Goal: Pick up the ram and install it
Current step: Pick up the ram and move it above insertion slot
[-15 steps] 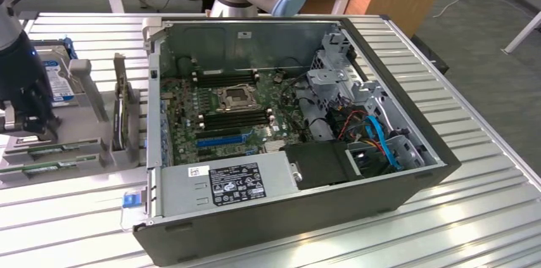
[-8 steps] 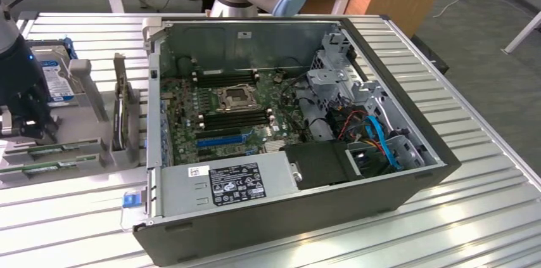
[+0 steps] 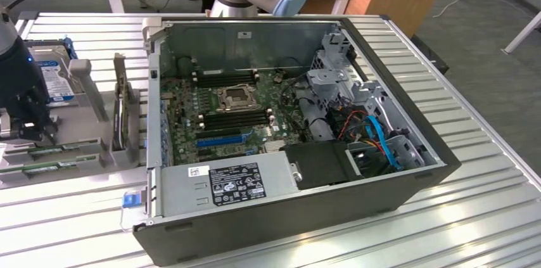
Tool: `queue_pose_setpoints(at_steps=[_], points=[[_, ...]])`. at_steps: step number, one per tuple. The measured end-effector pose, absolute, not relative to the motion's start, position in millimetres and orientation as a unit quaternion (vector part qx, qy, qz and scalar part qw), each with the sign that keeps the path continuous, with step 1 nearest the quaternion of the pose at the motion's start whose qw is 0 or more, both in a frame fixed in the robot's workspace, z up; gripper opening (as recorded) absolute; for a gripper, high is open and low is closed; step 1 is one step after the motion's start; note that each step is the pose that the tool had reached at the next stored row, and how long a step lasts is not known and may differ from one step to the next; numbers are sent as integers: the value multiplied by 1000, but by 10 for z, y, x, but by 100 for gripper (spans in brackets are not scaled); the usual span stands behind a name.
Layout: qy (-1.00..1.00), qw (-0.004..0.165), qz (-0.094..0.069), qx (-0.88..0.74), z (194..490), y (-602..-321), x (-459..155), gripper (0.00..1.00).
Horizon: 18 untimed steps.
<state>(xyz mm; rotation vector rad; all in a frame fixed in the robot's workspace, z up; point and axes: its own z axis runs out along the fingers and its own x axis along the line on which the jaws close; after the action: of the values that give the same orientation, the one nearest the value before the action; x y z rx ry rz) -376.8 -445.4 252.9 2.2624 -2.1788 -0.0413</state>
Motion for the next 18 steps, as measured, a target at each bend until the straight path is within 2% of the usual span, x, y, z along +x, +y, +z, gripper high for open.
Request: queue_pose_setpoints(at_steps=[18], points=[[-694,0,-13,720,2398,-4455,-3768,31]])
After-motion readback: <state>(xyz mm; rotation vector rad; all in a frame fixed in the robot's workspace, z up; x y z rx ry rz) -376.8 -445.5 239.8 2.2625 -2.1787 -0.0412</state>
